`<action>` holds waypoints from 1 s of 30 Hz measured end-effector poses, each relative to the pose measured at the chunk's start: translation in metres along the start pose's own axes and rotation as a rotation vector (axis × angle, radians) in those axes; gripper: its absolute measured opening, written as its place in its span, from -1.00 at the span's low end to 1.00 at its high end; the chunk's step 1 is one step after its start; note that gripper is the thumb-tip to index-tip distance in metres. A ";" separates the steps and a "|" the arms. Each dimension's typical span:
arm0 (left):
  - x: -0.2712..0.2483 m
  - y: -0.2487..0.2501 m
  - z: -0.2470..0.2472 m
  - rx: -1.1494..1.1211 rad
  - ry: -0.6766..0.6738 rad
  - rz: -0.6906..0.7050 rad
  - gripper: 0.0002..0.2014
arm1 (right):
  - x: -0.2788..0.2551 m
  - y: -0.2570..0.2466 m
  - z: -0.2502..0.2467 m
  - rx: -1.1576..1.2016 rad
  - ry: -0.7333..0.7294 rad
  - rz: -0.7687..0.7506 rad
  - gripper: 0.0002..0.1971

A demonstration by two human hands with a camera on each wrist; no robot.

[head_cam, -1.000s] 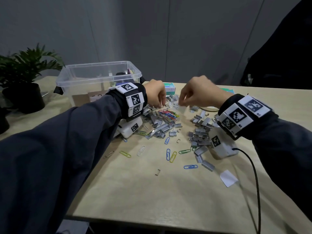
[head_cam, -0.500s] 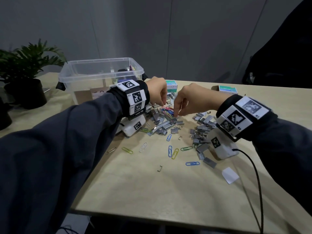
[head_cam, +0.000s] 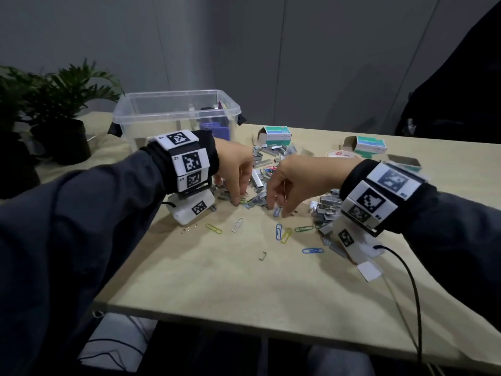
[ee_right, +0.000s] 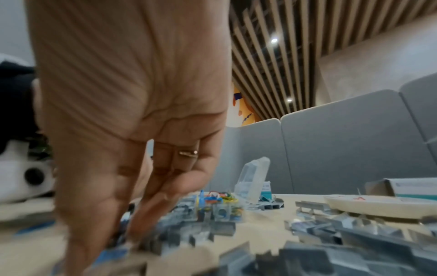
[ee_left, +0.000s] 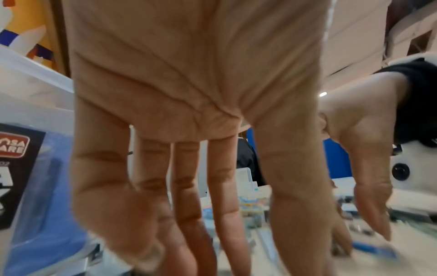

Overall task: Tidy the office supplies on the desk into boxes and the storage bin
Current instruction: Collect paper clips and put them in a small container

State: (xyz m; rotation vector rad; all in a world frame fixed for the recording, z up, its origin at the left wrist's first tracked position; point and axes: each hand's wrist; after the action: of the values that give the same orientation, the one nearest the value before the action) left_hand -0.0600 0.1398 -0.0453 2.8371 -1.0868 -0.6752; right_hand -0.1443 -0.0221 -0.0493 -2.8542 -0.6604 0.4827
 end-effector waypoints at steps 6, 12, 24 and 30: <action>0.003 -0.001 0.011 0.007 0.033 0.100 -0.85 | 0.005 -0.001 0.005 -0.116 0.029 0.027 -0.85; 0.002 -0.007 0.012 0.077 0.102 0.162 -0.89 | -0.004 -0.003 0.002 -0.044 0.050 -0.064 -0.76; 0.005 -0.003 0.013 0.018 0.101 0.132 -0.85 | -0.011 -0.008 0.005 0.038 -0.158 -0.172 -0.61; 0.004 -0.005 0.013 -0.053 0.002 0.081 -0.93 | -0.013 -0.010 0.008 0.045 -0.160 -0.102 -0.79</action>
State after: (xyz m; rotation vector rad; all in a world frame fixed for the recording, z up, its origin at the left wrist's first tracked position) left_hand -0.0594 0.1429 -0.0593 2.7327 -1.1580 -0.6845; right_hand -0.1617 -0.0187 -0.0507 -2.7438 -0.8068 0.7059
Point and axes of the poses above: each hand's wrist, its own x-axis towards the middle knuckle, its own z-axis out of the palm, y = z × x
